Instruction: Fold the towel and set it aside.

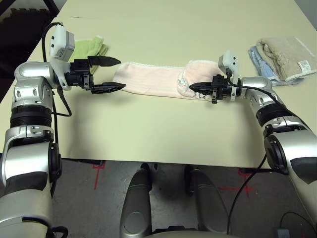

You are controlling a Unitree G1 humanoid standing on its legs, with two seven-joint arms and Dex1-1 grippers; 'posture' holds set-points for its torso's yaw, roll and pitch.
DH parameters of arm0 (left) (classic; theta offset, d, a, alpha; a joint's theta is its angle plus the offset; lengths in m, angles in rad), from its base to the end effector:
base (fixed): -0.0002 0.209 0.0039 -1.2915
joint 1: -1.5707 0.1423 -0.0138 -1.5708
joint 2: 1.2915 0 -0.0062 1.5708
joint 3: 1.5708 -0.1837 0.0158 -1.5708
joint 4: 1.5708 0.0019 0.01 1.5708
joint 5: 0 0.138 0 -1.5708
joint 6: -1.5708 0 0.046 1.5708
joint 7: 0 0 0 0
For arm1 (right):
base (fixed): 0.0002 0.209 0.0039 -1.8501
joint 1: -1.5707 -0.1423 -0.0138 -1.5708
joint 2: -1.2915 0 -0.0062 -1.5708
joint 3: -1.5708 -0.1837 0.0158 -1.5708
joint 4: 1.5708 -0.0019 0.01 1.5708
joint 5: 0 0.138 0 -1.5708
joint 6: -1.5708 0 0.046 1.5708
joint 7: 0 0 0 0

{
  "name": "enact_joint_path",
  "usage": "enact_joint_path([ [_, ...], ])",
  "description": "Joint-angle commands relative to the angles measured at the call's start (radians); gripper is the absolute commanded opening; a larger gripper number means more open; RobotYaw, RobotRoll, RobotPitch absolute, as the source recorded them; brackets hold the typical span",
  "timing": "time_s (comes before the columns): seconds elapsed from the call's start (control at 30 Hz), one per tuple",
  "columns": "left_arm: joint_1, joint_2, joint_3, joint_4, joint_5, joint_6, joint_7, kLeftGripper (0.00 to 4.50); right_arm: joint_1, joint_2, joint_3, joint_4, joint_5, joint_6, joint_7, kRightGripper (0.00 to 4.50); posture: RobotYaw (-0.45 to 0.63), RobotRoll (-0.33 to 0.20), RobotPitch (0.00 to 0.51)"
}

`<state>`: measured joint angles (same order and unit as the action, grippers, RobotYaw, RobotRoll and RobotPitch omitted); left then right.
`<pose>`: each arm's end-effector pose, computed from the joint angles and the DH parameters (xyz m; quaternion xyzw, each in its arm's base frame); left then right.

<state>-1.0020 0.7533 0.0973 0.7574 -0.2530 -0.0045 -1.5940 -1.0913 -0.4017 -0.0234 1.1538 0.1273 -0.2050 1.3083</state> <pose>0.3214 0.3043 0.2604 0.2188 -0.0376 -0.5688 0.7919 0.3655 -0.2129 0.1791 -0.1288 -0.0071 0.5586 0.8194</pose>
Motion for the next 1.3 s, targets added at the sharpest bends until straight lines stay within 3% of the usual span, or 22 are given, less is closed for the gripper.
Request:
enact_joint_path([
  [0.03, 0.001, 0.002, -0.011, 0.003, -0.004, -0.003, -0.007, 4.50, -0.047, -0.003, -0.095, 0.000, 0.086, 0.062, -0.022, 0.03, 0.05, 0.000, 0.246],
  [0.17, -0.016, -0.011, -0.013, 0.026, 0.001, -0.011, -0.001, 4.50, -0.088, -0.009, -0.142, 0.010, 0.097, 0.093, -0.124, 0.03, 0.03, 0.000, 0.247],
  [0.4, -0.037, -0.023, -0.014, 0.052, 0.004, -0.020, 0.000, 4.50, -0.092, 0.032, -0.074, 0.056, -0.018, 0.086, -0.315, 0.03, 0.04, 0.000, 0.251],
  [0.57, -0.030, -0.017, -0.013, 0.040, 0.001, -0.014, -0.002, 4.50, -0.061, 0.044, -0.009, 0.083, -0.101, 0.106, -0.381, 0.03, 0.05, 0.000, 0.253],
  [0.73, -0.020, -0.007, -0.011, 0.030, -0.002, -0.008, -0.002, 4.50, -0.034, 0.045, -0.023, 0.082, -0.099, 0.103, -0.398, 0.03, 0.06, 0.000, 0.254],
  [1.0, -0.027, -0.017, -0.012, 0.041, 0.001, -0.015, 0.008, 4.50, -0.053, -0.016, -0.182, -0.084, 0.120, 0.086, -0.126, 0.03, 0.05, 0.000, 0.254],
  [1.1, -0.028, -0.023, -0.012, 0.050, 0.002, -0.023, 0.008, 4.50, -0.004, -0.099, -0.171, -0.220, 0.163, 0.136, 0.034, 0.03, 0.02, 0.000, 0.253],
  [1.3, -0.041, -0.037, -0.015, 0.078, 0.006, -0.043, 0.010, 4.50, 0.107, -0.209, -0.117, -0.390, 0.177, 0.177, 0.189, 0.03, 0.00, 0.000, 0.249],
])
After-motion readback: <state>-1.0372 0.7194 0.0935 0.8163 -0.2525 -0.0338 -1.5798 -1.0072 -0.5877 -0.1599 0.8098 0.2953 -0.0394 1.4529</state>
